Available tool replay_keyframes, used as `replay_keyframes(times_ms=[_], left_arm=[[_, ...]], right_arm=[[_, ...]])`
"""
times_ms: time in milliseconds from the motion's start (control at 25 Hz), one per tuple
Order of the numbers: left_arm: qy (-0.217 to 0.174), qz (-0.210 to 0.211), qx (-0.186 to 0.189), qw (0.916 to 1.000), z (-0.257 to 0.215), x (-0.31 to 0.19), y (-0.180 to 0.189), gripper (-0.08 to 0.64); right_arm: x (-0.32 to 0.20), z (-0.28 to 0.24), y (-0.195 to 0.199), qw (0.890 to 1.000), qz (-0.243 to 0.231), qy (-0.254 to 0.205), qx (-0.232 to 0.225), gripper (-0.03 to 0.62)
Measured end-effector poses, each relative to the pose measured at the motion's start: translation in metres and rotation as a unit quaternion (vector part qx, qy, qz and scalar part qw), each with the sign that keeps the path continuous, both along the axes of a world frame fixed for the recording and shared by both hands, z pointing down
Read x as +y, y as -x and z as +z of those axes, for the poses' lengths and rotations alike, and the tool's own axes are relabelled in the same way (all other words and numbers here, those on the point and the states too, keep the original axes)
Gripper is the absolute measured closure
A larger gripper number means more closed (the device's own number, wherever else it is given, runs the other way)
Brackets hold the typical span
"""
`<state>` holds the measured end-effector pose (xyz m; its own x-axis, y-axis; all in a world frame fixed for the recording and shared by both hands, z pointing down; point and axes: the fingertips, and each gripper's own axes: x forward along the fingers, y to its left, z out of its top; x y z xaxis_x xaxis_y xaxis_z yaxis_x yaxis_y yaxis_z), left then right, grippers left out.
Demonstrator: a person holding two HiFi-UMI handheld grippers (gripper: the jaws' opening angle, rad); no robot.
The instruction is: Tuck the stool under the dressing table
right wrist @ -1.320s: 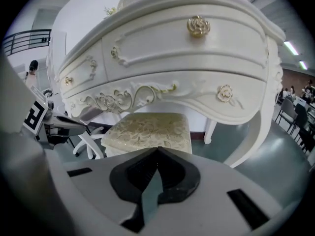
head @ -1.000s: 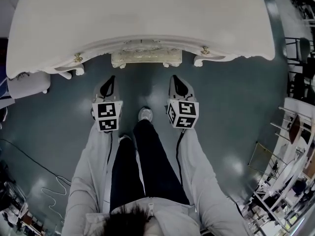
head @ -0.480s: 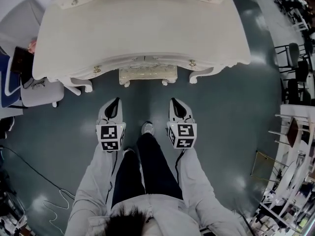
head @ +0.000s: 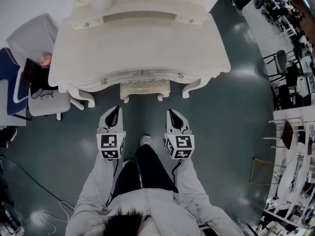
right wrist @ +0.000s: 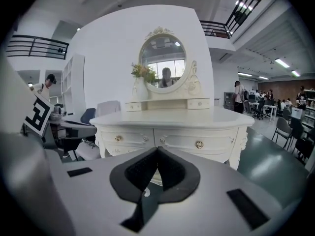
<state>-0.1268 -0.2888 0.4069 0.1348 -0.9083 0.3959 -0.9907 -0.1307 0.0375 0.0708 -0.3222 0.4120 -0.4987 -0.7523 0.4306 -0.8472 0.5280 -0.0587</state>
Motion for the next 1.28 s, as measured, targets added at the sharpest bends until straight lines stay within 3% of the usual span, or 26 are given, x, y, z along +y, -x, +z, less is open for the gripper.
replay_keyframes(times_ms=[760,1280], left_arm=[[-0.104,0.019,0.003,0.9944,-0.138,0.059,-0.010,0.551],[-0.160,-0.004,0.029,0.9867,-0.204,0.104,0.005,0.551]], right_arm=[[0.060,-0.134,-0.014,0.994,0.015,-0.102,-0.023,0.591],[0.103,-0.190,-0.011,0.987,0.032,-0.153,-0.034,0.591]])
